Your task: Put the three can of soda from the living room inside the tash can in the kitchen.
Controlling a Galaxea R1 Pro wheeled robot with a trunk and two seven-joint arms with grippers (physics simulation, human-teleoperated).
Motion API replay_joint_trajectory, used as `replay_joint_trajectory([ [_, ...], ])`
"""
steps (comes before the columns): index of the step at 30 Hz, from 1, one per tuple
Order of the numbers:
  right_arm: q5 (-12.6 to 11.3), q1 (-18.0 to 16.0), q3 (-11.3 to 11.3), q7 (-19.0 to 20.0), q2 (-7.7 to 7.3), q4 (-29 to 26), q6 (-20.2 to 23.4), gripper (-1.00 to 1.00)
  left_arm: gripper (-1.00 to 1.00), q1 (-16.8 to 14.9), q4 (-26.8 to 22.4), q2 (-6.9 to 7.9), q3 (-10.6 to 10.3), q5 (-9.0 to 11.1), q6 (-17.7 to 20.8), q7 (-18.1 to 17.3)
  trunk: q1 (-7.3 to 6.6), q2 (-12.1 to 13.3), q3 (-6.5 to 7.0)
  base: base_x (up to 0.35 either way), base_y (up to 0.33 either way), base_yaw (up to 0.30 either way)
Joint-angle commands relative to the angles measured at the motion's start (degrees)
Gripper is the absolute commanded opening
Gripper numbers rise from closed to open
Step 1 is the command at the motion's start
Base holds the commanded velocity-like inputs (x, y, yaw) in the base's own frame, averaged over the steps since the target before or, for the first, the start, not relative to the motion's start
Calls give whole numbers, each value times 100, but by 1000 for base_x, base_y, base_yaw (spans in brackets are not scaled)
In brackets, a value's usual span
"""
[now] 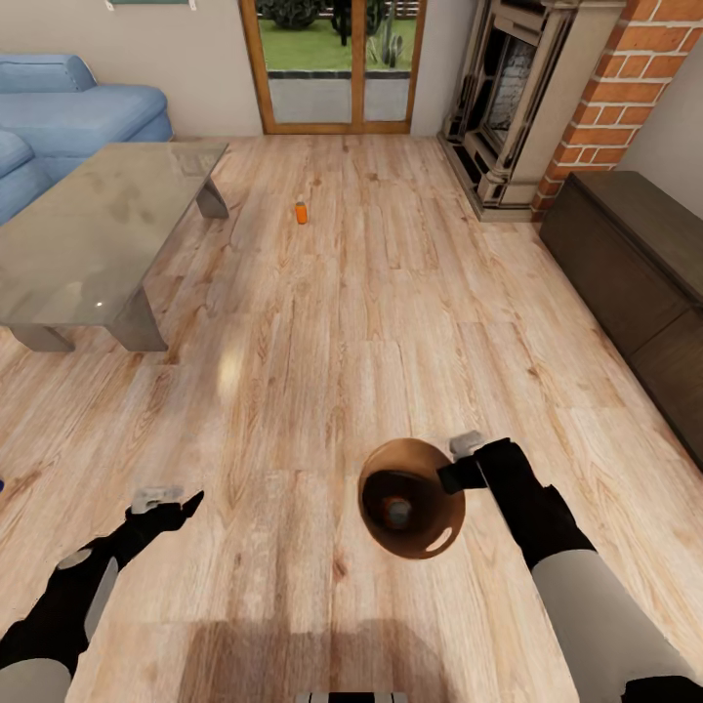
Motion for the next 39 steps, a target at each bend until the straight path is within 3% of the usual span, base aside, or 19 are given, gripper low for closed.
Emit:
replay_joint_trajectory([
  [1,-155,3,-60,53,-25,-2,24,-100,100,-2,113,-2,-2,3,-126,31,0,0,0,0,0,0],
  [2,-151,12,-198,150,-123,-26,2,-100,100,11,339,-5,-9,3,-399,144,0,0,0,0,0,0],
  [4,-150,28,-410,217,-301,-194,-56,-100,100,96,498,-12,-13,3,-581,255,0,0,0,0,0,0],
  [6,-149,79,-625,233,-366,-365,-291,-100,100,164,552,-16,-15,3,-646,280,0,0,0,0,0,0],
  [10,-148,381,-1114,220,-406,-490,-1060,-100,100,235,578,-27,-16,11,-674,280,0,0,0,0,0,0],
  [11,-156,600,-1512,239,-420,-531,-1693,-100,100,261,591,-31,-16,5,-671,279,0,0,0,0,0,0],
  [14,-164,771,-1966,262,-418,-514,-2368,-100,100,278,621,-37,-19,-1,-682,280,0,0,0,0,0,0],
  [17,-171,864,-2220,314,-395,-493,-2784,-100,100,285,710,-37,-17,-4,-699,280,0,0,0,0,0,0],
  [22,-170,938,-2309,477,-345,-454,-2973,-100,100,288,1011,-36,-13,10,-726,290,0,0,-5,0,0,11],
  [25,-161,1014,-2320,483,-209,-426,-3026,-100,100,289,1162,-35,-9,22,-743,291,0,0,-13,0,27,151],
  [39,-145,1050,-2311,490,-111,-416,-3045,-100,100,289,1186,-30,-9,56,-720,311,0,0,-52,118,152,214],
])
